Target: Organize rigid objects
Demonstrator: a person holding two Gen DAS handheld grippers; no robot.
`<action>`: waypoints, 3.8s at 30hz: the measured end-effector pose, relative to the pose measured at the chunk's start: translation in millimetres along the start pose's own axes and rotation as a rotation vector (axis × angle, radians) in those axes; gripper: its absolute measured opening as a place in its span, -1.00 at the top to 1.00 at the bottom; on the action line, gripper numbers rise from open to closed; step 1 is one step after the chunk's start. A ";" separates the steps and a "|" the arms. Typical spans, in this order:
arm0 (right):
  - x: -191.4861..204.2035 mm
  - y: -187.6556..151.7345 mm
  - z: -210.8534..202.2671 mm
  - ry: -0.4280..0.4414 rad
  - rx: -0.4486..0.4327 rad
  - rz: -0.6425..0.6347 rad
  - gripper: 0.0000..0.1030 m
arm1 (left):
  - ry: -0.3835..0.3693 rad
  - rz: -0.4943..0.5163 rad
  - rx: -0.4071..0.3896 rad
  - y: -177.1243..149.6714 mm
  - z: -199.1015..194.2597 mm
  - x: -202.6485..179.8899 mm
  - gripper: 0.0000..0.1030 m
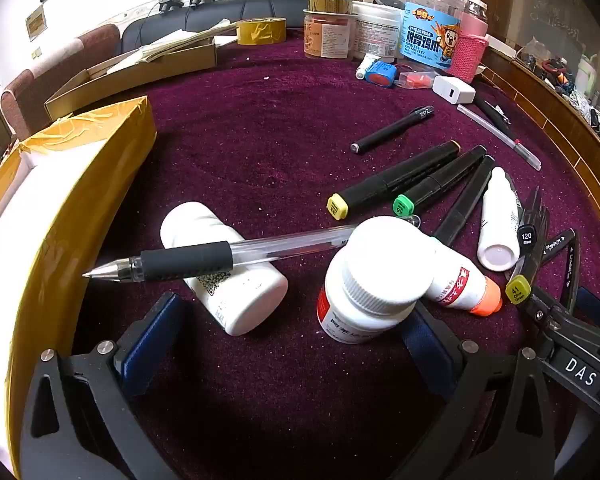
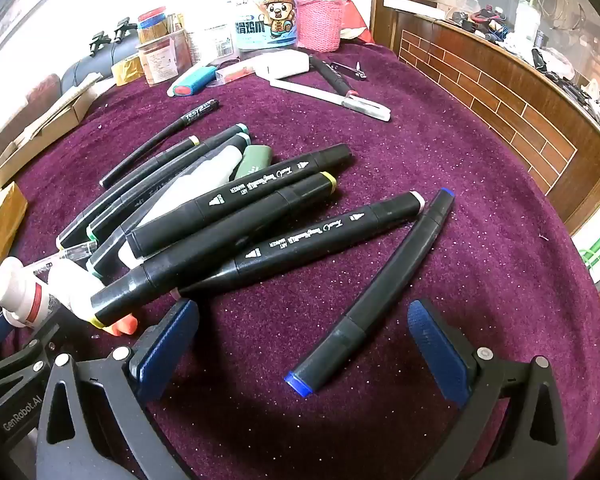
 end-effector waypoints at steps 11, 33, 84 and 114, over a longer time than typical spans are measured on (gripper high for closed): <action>0.0 0.0 0.6 0.002 0.012 0.001 -0.97 | 0.003 0.002 -0.001 -0.2 -0.2 0.0 -1.00; -1.8 2.0 3.0 0.015 -0.006 -0.001 -0.97 | 0.004 0.002 0.001 -0.1 -0.1 0.2 -1.00; -41.3 -4.4 -35.9 0.044 -0.212 0.155 -0.83 | -0.319 0.155 -0.065 13.6 -51.4 3.1 0.51; -43.7 -5.4 -31.8 0.052 -0.188 0.169 -0.84 | -0.313 0.242 0.005 -59.7 -69.8 14.7 0.35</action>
Point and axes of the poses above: each gripper's, at about its wrist camera, not at the fingertips, and z roughly the way its jaws point, x to its left, y to its top, the point moved 1 cm from there along z, roughly the way its jaws point, and after that the axes turned 4 degrees about -z, right-handed, at the moved point
